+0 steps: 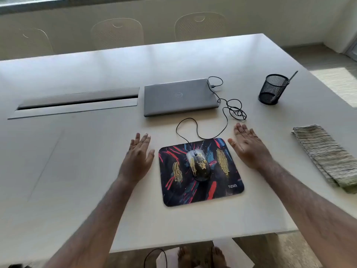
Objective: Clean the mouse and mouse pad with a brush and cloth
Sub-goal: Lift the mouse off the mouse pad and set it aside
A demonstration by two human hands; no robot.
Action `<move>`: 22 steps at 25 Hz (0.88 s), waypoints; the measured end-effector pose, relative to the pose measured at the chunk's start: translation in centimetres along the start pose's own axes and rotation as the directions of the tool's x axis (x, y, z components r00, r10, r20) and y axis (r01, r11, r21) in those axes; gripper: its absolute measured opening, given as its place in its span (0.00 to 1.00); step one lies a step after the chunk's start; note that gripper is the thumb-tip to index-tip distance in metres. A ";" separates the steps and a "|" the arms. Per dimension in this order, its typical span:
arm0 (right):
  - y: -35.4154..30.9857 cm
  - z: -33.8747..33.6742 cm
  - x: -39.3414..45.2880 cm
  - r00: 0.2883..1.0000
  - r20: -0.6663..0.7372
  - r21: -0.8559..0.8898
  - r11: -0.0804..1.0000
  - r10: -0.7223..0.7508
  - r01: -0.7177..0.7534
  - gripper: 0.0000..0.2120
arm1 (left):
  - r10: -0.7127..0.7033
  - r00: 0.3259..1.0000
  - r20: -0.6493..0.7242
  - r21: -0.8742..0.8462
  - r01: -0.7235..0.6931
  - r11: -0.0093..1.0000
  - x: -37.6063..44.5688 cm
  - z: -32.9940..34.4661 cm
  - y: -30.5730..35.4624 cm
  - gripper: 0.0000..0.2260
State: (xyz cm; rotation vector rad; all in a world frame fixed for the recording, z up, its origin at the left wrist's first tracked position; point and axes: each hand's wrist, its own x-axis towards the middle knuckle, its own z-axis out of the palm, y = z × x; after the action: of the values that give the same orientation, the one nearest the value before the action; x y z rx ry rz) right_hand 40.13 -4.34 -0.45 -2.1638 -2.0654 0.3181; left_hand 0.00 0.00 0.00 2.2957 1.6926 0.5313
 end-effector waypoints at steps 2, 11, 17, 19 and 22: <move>0.3 -0.1 0.0 1.000 -0.004 -0.003 1.000 -0.003 0.003 0.40 | 0.050 0.998 -0.026 -0.032 -0.051 0.998 0.0 -0.2 1.5 0.26; 0.3 -0.2 -0.1 0.999 0.039 -0.008 1.000 -0.022 0.022 0.44 | 0.060 0.956 0.288 -0.149 -0.018 0.989 -2.7 -1.5 11.4 0.59; 0.5 -0.1 0.1 0.998 0.062 -0.048 0.999 -0.017 0.020 0.36 | 0.085 0.930 0.357 -0.031 -0.079 0.996 -3.4 0.5 13.3 0.65; 0.5 -0.1 0.2 0.997 0.075 -0.051 0.998 -0.018 0.022 0.36 | 0.086 0.934 0.348 -0.015 -0.086 0.996 -3.4 1.1 13.5 0.66; 0.5 -0.1 0.3 0.997 0.078 -0.057 0.998 -0.020 0.025 0.36 | 0.076 0.939 0.336 -0.020 -0.074 0.997 -3.3 1.5 13.8 0.64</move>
State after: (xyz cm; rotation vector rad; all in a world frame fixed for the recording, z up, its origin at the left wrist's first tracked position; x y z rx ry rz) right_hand 40.68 -4.04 -0.51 -2.1926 -2.1642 0.3497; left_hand 11.73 -7.26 3.64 2.2932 1.4415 0.1431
